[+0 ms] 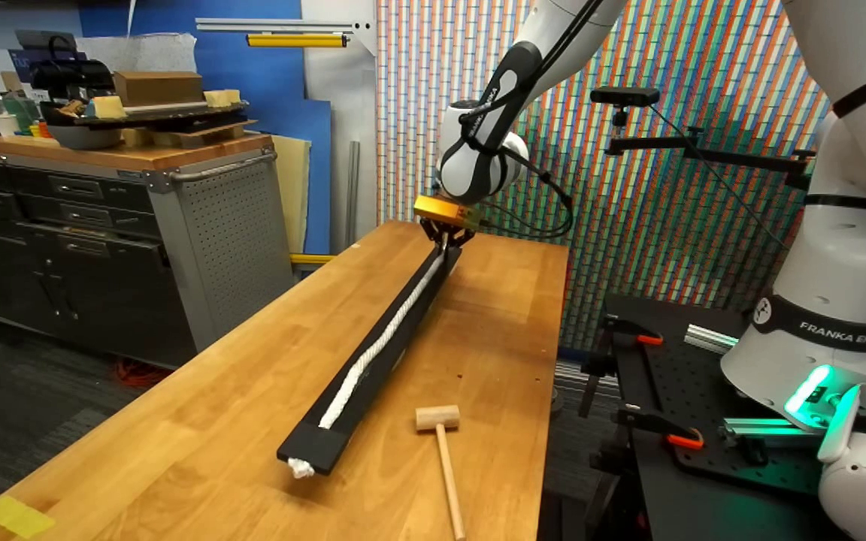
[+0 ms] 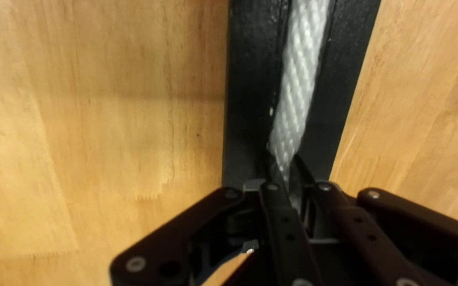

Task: Place the white rope across the black thing

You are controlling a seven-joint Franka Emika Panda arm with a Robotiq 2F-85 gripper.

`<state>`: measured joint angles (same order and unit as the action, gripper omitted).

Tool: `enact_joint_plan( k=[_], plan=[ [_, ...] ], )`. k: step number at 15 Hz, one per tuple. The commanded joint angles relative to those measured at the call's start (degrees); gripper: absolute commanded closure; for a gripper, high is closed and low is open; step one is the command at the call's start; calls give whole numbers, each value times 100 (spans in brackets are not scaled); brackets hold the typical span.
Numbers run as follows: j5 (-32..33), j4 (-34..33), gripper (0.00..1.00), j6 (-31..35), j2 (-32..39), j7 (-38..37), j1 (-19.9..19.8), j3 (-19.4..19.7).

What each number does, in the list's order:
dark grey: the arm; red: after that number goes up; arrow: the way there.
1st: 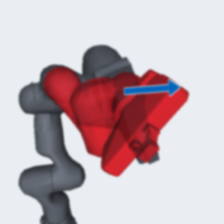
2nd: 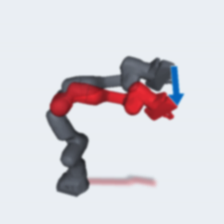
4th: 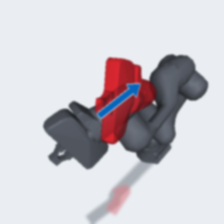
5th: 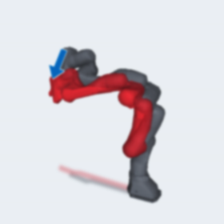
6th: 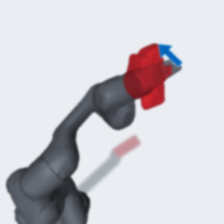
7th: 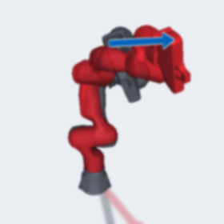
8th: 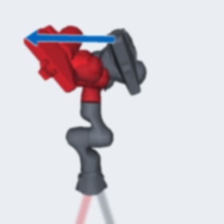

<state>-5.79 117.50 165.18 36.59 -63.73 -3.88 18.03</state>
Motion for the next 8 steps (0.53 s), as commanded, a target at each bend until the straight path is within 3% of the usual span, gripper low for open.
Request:
enact_joint_plan(
  k=[1,5,6,7,8],
  plan=[
    [-151,-322,97,-155,174,149,-40,79],
    [-168,-342,97,-209,160,207,-98,13],
    [-136,-318,76,-240,144,223,-79,30],
    [-122,-311,63,-252,143,209,-58,53],
    [-104,-290,56,-254,131,195,-30,80]
  ],
)
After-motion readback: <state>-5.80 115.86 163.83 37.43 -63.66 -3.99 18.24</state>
